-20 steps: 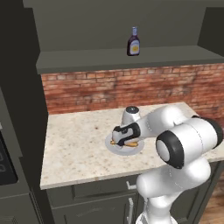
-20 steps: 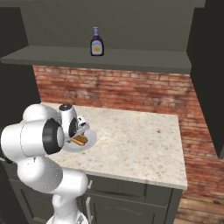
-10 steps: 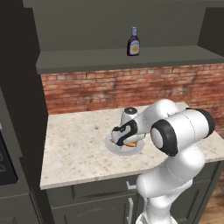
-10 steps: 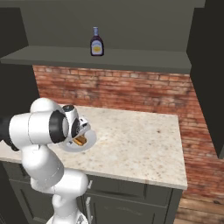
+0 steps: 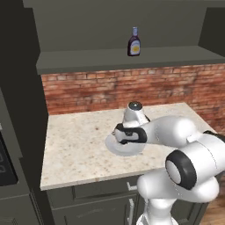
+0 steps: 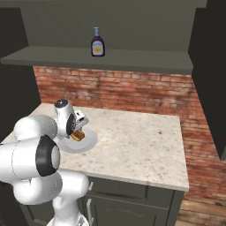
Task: Move the hot dog bun to the plate on the dining table and place the condiment next to that plate. Then navigate to the fridge and take the sausage and place it on the plate as well.
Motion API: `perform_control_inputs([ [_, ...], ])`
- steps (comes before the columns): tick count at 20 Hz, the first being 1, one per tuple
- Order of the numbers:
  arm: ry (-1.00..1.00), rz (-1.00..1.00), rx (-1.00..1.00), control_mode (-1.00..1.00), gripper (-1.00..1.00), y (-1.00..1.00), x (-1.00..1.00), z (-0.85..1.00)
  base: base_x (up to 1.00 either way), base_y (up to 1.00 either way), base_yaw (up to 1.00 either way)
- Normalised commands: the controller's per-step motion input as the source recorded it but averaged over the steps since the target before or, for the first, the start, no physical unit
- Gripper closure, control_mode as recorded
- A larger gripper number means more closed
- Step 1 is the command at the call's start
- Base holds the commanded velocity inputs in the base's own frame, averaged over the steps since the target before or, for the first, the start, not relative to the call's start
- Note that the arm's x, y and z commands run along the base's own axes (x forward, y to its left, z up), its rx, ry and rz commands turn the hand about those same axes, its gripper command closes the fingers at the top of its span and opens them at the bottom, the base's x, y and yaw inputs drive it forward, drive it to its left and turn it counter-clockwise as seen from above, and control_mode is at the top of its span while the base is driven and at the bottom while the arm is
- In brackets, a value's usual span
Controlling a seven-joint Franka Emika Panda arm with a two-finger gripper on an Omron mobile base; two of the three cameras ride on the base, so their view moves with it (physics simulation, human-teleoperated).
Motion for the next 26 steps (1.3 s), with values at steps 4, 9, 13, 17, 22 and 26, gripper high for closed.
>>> perform_control_inputs([
  [4, 0.0, -0.06, 0.1, -1.0, 1.0, -0.23, -0.37, 1.0, 0.0, 0.0, 0.0],
  [9, 0.03, -0.2, 0.12, -1.0, 1.0, -0.47, -0.8, 0.8, 0.0, 0.0, 0.0],
  [13, 0.08, -0.38, 0.11, -1.0, 1.0, -0.64, -0.84, 0.48, 0.0, 0.0, 0.0],
  [17, 0.14, -0.37, 0.13, -1.0, 1.0, -0.45, -0.49, 0.51, 0.0, 0.0, 0.0],
  [22, 0.12, -0.26, 0.11, -1.0, 1.0, -0.45, -0.27, 0.41, 0.0, 0.0, 0.0],
  [26, 0.04, -0.08, 0.02, 1.0, 1.0, -0.09, -0.04, 0.07, -0.22, 0.0, -0.08],
])
